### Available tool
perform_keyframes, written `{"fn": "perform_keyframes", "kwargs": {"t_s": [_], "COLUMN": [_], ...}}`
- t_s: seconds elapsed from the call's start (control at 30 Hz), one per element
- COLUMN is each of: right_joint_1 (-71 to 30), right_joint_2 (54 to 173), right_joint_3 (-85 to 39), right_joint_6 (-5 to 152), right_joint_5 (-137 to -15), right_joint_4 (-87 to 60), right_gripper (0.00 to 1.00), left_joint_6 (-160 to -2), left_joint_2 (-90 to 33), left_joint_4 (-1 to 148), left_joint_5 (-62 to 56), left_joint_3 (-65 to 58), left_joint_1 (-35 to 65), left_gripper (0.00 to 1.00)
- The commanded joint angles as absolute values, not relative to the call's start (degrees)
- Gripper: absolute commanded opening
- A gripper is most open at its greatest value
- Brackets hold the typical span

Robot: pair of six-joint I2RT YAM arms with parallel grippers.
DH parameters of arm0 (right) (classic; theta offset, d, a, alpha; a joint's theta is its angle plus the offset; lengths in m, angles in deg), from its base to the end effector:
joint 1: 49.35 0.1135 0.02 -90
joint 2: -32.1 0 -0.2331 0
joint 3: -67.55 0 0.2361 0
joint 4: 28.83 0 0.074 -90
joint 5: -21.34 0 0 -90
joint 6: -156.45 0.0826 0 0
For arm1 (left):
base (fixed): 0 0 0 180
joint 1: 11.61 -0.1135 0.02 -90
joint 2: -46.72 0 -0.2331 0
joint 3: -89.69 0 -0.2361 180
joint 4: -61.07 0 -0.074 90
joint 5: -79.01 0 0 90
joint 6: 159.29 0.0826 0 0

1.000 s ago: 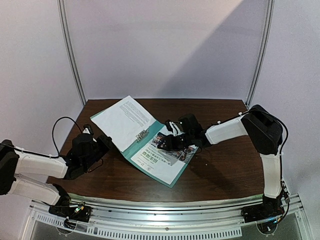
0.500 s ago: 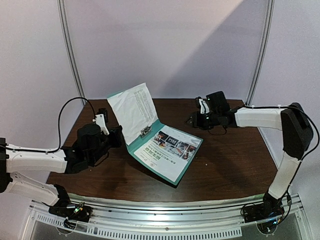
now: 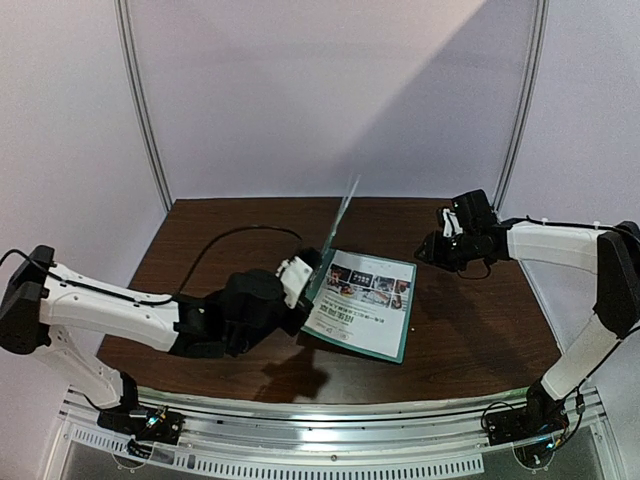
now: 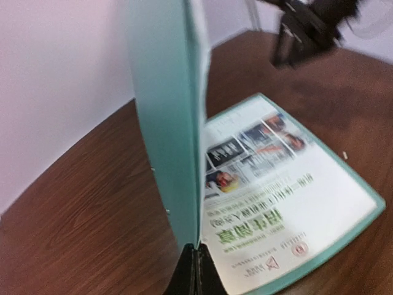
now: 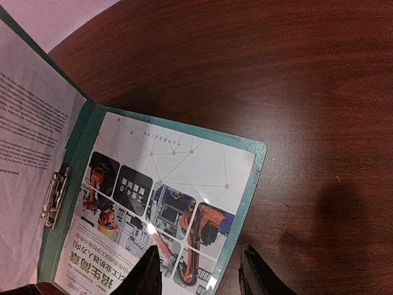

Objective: Put the files into the folder

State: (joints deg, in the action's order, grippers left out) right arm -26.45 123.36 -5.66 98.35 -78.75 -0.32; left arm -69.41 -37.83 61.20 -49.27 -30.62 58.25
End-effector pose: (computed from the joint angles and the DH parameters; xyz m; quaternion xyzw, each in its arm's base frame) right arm 0.3227 0.1520 0.1606 0.0402 0.9251 0.2422 0.2897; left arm 0.1644 -0.2996 0.1876 0.3109 0.7544 -0.0646 0.5745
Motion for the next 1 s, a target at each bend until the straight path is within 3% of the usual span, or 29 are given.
{"fn": "perform_keyframes", "kwargs": {"t_s": [0.0, 0.07, 0.13, 0.2, 0.27, 0.33, 0.5, 0.6, 0.7, 0.97], "right_joint_1": [-27.25, -27.67, -28.21, -28.64, -28.88, -28.87, -28.87, -28.86, -28.24, -20.49], "right_joint_2": [120.04, 119.22, 117.94, 116.72, 115.65, 114.57, 113.4, 113.54, 114.8, 122.84], "right_joint_3": [-4.81, -4.81, -5.02, -5.37, -5.93, -6.27, -5.81, -4.42, -4.09, -11.06], "right_joint_6": [96.76, 96.27, 95.66, 95.18, 94.43, 93.72, 92.57, 92.21, 92.9, 91.24], "right_joint_5": [-75.71, -74.19, -72.36, -70.92, -69.38, -69.01, -70.56, -77.09, -81.7, -80.45], "right_joint_4": [2.67, 3.7, 4.76, 5.79, 6.62, 7.09, 5.9, 2.25, 0.12, 1.64], "right_gripper": [0.43, 0.43, 0.44, 0.45, 0.47, 0.47, 0.49, 0.5, 0.52, 0.53], "left_joint_6": [-60.09, -59.17, -58.88, -58.75, -58.87, -59.57, -61.92, -66.05, -72.06, -84.73], "left_joint_2": [-45.47, -48.53, -51.28, -53.4, -54.39, -54.65, -52.73, -50.09, -48.46, -50.22], "left_joint_4": [71.59, 74.53, 78.53, 81.52, 83.94, 87.02, 92.79, 91.48, 92.18, 89.13], "left_joint_5": [-53.2, -52.65, -50.78, -48.65, -45.76, -41.13, -28.54, -26.44, -25.05, -14.46], "left_joint_3": [-25.05, -22.33, -19.4, -16.66, -14.23, -11.66, -5.88, -6.62, -7.53, -14.08], "left_joint_1": [63.76, 65.47, 66.61, 67.43, 67.87, 67.85, 67.41, 63.15, 57.65, 43.27], "left_gripper": [0.0, 0.0, 0.06, 0.25, 0.51, 0.68, 0.86, 0.89, 0.86, 0.84]}}
